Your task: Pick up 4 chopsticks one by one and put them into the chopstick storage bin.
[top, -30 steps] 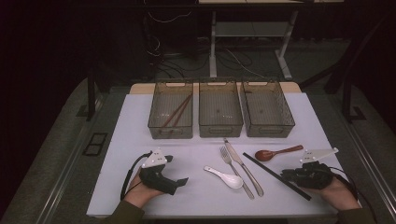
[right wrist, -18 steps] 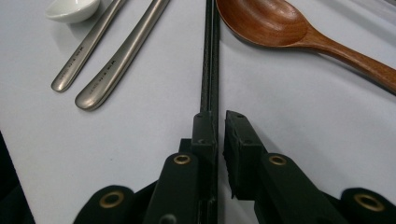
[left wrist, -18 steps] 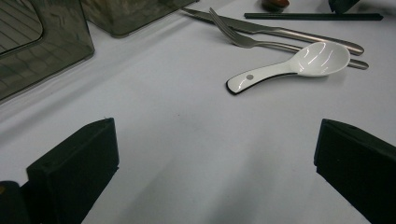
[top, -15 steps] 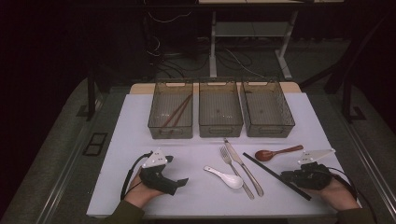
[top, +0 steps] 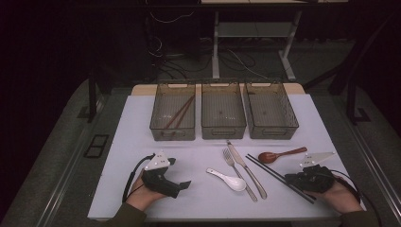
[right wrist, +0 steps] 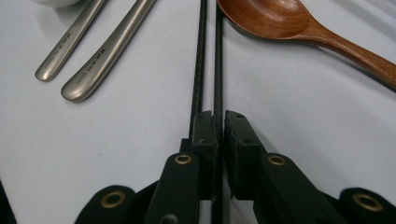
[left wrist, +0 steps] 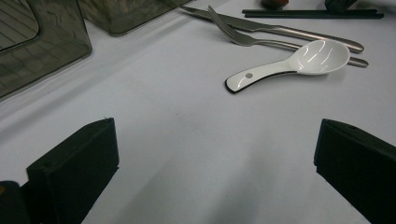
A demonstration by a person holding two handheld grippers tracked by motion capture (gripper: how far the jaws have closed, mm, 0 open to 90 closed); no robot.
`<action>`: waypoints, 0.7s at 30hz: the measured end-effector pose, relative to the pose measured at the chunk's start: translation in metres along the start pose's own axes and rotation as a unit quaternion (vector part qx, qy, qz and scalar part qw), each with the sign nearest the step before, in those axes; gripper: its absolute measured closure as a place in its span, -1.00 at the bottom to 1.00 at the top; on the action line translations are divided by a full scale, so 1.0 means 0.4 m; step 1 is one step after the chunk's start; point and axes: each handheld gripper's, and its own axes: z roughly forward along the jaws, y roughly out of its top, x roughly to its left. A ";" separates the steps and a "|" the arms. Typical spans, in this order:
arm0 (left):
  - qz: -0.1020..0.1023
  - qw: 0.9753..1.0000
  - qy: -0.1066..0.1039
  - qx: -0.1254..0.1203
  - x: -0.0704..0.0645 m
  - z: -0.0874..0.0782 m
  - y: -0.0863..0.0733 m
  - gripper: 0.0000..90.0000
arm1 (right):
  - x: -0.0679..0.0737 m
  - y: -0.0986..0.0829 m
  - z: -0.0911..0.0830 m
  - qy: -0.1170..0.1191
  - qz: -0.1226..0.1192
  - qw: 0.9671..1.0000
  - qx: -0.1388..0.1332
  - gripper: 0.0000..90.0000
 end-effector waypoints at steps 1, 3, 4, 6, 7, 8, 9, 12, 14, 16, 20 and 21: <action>0.000 1.000 0.000 0.000 0.000 0.001 0.000 -1.00 | 0.002 0.000 0.000 -0.002 -0.002 1.000 0.001 0.83; 0.001 1.000 -0.001 0.000 -0.001 0.002 0.000 -1.00 | 0.005 0.002 0.001 -0.006 -0.005 1.000 0.005 0.83; 0.001 1.000 -0.001 0.001 -0.001 0.003 0.000 -1.00 | 0.004 0.003 0.001 -0.007 -0.008 1.000 0.006 0.83; 0.002 1.000 -0.001 0.003 -0.001 0.003 0.000 -1.00 | 0.005 0.004 0.002 -0.008 -0.009 1.000 0.008 0.85; 0.002 1.000 -0.001 0.003 -0.001 0.003 0.000 -1.00 | 0.006 0.005 0.002 -0.010 -0.010 1.000 0.008 0.88; 0.002 1.000 -0.001 0.002 -0.001 0.003 0.000 -1.00 | 0.005 0.005 0.002 -0.011 -0.011 1.000 0.009 0.88; 0.001 1.000 -0.001 0.002 -0.001 0.003 0.000 -1.00 | 0.005 0.005 0.002 -0.011 -0.010 1.000 0.010 0.88; 0.001 1.000 -0.002 0.002 -0.001 0.004 -0.001 -1.00 | 0.006 0.006 0.001 -0.010 -0.011 1.000 0.011 0.89; 0.002 1.000 -0.002 0.003 -0.001 0.005 0.000 -1.00 | 0.006 0.007 0.001 -0.011 -0.012 1.000 0.012 0.89; 0.002 1.000 -0.002 0.002 -0.002 0.005 0.000 -1.00 | 0.005 0.006 0.001 -0.010 -0.010 1.000 0.010 0.90; 0.002 1.000 -0.003 0.001 -0.002 0.005 0.000 -1.00 | 0.004 0.007 0.000 -0.009 -0.008 1.000 0.008 0.90; 0.002 1.000 -0.003 0.001 -0.002 0.005 0.000 -1.00 | 0.004 0.007 0.000 -0.009 -0.008 1.000 0.009 0.90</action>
